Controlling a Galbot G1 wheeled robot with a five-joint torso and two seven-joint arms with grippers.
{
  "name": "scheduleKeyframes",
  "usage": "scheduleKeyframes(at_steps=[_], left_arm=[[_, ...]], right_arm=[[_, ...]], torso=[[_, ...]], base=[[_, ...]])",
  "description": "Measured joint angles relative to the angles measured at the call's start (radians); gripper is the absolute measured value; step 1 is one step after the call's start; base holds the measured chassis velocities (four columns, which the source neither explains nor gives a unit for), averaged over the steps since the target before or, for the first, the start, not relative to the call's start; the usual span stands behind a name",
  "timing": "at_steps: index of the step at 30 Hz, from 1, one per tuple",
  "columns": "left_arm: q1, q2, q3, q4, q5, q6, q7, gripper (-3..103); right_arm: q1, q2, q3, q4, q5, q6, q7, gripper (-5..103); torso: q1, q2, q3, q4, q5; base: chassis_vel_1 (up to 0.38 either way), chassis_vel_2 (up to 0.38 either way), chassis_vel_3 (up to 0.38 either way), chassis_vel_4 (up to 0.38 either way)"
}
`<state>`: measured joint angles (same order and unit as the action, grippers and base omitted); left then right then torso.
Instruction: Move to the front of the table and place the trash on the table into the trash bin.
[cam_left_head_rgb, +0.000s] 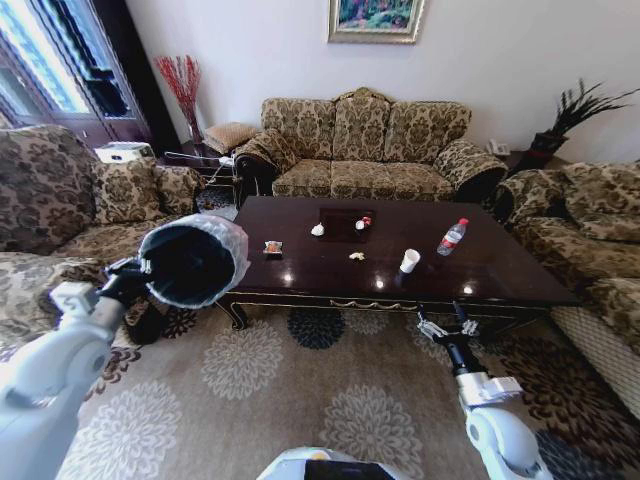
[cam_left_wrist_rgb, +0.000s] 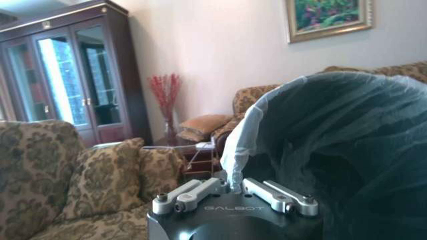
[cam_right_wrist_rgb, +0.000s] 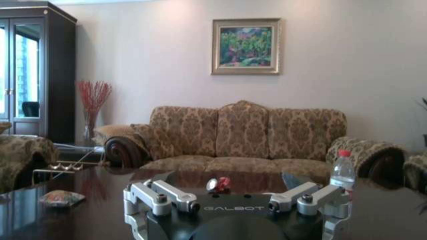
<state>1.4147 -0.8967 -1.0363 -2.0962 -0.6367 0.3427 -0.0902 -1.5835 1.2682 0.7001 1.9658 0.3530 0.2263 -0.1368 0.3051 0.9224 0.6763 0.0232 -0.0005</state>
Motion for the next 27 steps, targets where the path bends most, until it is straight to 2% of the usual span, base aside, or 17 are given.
scheduleKeyframes(at_steps=[2,9,17,27], left_arm=[[-0.006,-0.016,0.000,0.003,0.000,-0.004,-0.002,0],[-0.004,-0.036,0.001,-0.005,0.000,-0.011,0.006,0],[-0.030,0.022,0.015,0.014,-0.013,-0.014,0.015,0],[-0.028,0.034,0.026,0.021,-0.015,-0.020,0.025,0]], right_arm=[[0.000,0.005,-0.018,0.000,-0.006,-0.001,0.002,100],[0.009,0.023,-0.043,0.003,-0.023,0.002,0.004,100],[0.028,0.036,-0.070,0.009,-0.038,0.016,0.010,100],[0.021,0.055,-0.063,0.001,-0.049,0.060,0.010,100]], torso=[[0.000,0.000,0.000,0.0009,0.0007],[0.000,0.000,0.000,0.0000,0.0006],[0.000,0.000,0.000,0.0002,0.0006],[0.002,0.000,0.001,-0.0002,0.0008]], base=[[0.000,0.000,0.000,0.000],[-0.019,0.012,0.010,-0.009],[-0.141,0.146,0.143,-0.131],[-0.204,0.192,0.195,-0.196]])
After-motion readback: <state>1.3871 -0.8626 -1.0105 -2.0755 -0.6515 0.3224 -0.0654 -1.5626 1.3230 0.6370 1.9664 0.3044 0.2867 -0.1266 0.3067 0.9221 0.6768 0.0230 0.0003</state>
